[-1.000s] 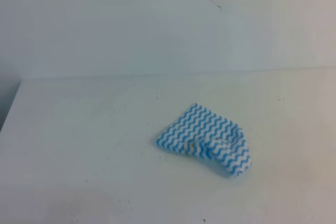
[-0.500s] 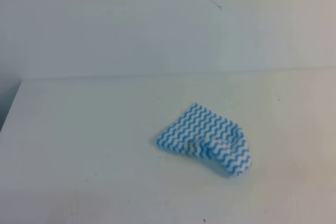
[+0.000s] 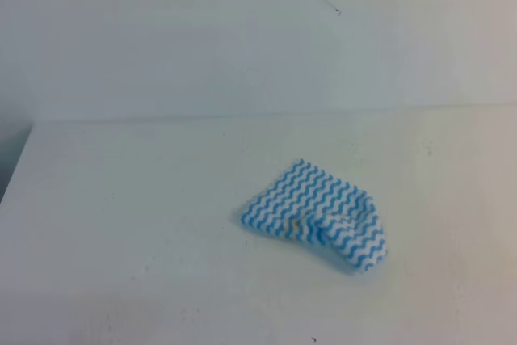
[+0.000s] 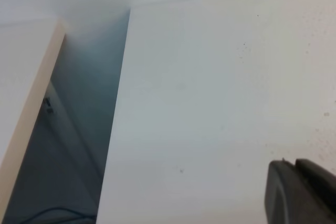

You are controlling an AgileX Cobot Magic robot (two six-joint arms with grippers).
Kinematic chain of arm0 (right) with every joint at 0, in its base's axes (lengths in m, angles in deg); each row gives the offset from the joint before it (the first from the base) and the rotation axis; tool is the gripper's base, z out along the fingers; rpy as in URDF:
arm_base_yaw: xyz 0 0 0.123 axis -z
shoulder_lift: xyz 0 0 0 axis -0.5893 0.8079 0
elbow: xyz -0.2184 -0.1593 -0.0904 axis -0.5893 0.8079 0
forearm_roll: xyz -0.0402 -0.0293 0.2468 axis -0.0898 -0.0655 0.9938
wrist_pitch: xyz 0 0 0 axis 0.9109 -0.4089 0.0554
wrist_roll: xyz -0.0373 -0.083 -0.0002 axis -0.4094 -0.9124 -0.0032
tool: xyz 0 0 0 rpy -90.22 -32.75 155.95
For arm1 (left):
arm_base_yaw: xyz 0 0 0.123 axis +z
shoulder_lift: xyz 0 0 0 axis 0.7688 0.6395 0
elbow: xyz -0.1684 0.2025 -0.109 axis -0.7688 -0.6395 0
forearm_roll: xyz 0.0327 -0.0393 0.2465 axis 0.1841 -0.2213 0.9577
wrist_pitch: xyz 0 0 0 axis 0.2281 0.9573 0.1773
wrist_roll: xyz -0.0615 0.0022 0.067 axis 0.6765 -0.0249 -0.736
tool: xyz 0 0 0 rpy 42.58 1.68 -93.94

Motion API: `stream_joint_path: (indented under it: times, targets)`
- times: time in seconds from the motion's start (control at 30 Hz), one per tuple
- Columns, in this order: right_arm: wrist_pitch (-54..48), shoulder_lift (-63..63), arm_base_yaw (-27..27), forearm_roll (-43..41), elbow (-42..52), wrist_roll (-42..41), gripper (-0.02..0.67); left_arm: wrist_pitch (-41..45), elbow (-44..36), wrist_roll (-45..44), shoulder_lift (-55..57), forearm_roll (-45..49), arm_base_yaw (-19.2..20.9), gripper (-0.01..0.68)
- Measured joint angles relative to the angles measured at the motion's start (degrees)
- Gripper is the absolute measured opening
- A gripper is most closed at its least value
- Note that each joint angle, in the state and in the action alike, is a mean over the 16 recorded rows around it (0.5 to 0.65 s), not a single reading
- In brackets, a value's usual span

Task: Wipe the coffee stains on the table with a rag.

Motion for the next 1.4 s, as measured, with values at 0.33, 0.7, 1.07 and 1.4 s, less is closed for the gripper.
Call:
stream_joint_path:
  times: [0.33,0.7,1.07,1.4]
  targets:
    - [2.4,-8.5,9.2,4.0,4.8,0.0,-0.003,-0.3,-0.6,0.0,-0.5,0.0,0.0,-0.002]
    - [8.8,-13.9,14.1,8.9,15.3,0.4,-0.003,0.1,0.2,0.0,0.2,0.0,0.0,-0.004]
    - [13.9,-15.3,16.8,12.5,25.3,1.1,-0.003,0.1,0.2,0.0,0.2,0.0,0.0,-0.004]
    - [19.2,-15.3,16.8,13.7,27.1,1.7,-0.003,-0.3,-0.4,0.1,-0.3,0.0,0.0,-0.003]
